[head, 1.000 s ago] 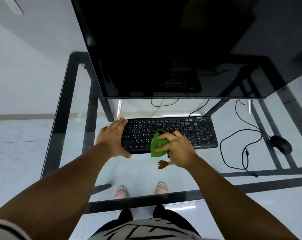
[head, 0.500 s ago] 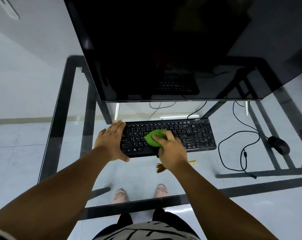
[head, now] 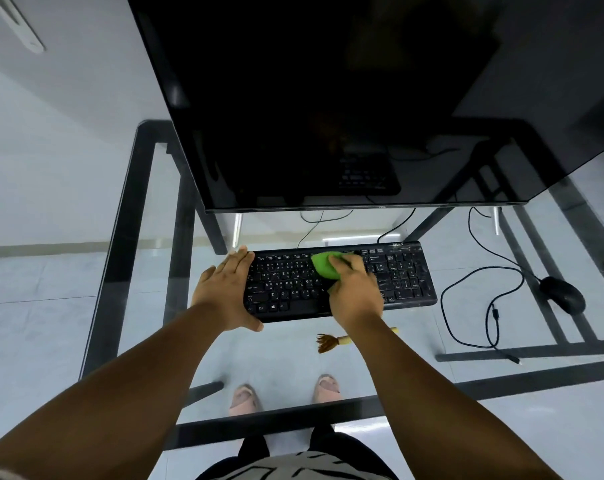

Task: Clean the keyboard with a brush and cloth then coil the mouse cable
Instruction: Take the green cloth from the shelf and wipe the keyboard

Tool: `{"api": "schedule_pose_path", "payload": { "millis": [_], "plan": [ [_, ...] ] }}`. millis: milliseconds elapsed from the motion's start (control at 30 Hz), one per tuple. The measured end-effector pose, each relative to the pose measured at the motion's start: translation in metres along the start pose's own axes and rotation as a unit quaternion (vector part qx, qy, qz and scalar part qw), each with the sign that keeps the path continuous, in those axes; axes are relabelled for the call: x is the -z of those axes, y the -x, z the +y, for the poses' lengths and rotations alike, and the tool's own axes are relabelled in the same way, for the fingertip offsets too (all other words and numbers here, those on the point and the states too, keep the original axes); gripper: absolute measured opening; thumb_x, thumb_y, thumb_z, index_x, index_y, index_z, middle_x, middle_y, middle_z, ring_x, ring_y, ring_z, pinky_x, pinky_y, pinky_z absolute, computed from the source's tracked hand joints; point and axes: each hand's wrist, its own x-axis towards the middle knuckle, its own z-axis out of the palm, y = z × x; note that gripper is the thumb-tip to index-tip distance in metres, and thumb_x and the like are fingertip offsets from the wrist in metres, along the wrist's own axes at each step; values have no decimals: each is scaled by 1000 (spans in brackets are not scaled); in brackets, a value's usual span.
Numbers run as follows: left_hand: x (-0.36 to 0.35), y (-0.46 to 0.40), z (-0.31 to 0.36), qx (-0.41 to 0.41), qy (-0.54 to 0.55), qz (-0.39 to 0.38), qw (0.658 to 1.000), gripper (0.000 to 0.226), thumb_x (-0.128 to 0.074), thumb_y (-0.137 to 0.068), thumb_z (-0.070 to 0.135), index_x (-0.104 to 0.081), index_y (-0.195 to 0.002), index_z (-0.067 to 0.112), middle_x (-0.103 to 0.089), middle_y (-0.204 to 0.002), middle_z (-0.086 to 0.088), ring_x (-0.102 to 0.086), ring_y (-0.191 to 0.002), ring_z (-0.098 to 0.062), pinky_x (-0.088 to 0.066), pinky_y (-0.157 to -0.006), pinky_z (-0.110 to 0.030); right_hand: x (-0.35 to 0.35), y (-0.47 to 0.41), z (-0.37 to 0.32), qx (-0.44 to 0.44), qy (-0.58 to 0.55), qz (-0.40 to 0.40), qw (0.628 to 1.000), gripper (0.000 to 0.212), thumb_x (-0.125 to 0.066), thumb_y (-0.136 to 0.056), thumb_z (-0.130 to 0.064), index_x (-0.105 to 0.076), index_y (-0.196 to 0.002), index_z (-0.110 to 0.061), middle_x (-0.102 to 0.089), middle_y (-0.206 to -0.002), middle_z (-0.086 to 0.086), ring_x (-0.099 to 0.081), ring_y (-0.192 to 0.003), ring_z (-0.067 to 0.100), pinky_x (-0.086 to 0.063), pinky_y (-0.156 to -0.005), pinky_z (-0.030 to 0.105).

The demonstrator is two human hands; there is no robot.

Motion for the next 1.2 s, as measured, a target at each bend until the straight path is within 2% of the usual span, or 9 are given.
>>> {"api": "schedule_pose_path", "payload": {
  "millis": [133,267,400,500,633,767,1000,1133,1200],
  "plan": [
    [-1,-1,0,-3,2,5,1000,141,-82,-50,63,5,-154,24,7,-163,7,1,-150,-13,-9,-122,-40,-4,-4,-15,-14,-21,-16,1000,63,-46,-90,-5,-38,-146,-33,-27,-150,-15,-37,-124,29,-52,-86,36],
    [0,-1,0,-3,2,13,1000,141,-83,-48,63,2,-154,23,2,-163,6,-3,-150,-14,-10,-122,-39,-7,-4,-20,120,17,-72,990,71,-48,-87,-4,-35,-146,-41,-26,-148,-25,-37,-125,26,-50,-96,38],
    [0,-2,-1,-4,1,10,1000,141,-84,-48,63,2,-154,23,2,-163,6,-3,-150,-14,-10,-122,-40,6,-10,5,28,15,-34,999,69,-48,-87,-4,-41,-142,-44,-30,-148,-26,-37,-126,25,-54,-80,37],
    [-1,-2,-1,-3,0,10,1000,142,-83,-49,63,3,-154,24,3,-163,6,-2,-150,-14,-10,-122,-40,8,-13,6,-20,-2,-9,1000,68,-47,-86,-2,-42,-144,-38,-30,-150,-19,-38,-123,27,-44,-68,31],
    [-1,-2,1,4,6,12,1000,145,-84,-47,61,6,-153,23,1,-163,5,-4,-150,-14,-11,-122,-41,2,-7,-27,62,9,-76,995,81,-47,-81,5,-34,-145,-43,-25,-149,-22,-31,-131,25,-53,-86,34],
    [0,-1,2,17,11,14,1000,151,-85,-45,60,15,-152,24,-7,-163,0,-10,-150,-17,-14,-121,-41,-7,5,-46,172,63,-119,976,80,-50,-82,1,-32,-145,-46,-23,-151,-25,-34,-126,22,-49,-79,32],
    [0,-2,4,22,-6,3,1000,152,-84,-46,63,19,-151,24,-2,-163,-1,-4,-150,-17,-10,-122,-42,-3,10,-14,73,69,-34,994,60,-48,-89,-12,-40,-143,-38,-31,-148,-15,-40,-121,29,-57,-77,39],
    [3,-3,5,29,-29,-12,999,149,-82,-49,64,17,-152,23,0,-163,1,1,-150,-17,-8,-121,-45,2,8,-11,149,62,-91,983,65,-48,-90,-11,-36,-144,-45,-26,-151,-22,-35,-126,26,-55,-84,38],
    [7,-1,5,35,-32,-22,999,146,-82,-50,64,15,-152,24,1,-163,3,4,-150,-17,-7,-121,-46,11,2,3,140,76,-81,984,67,-48,-89,-9,-37,-143,-47,-29,-150,-23,-35,-128,25,-56,-84,40]
  ]
}}
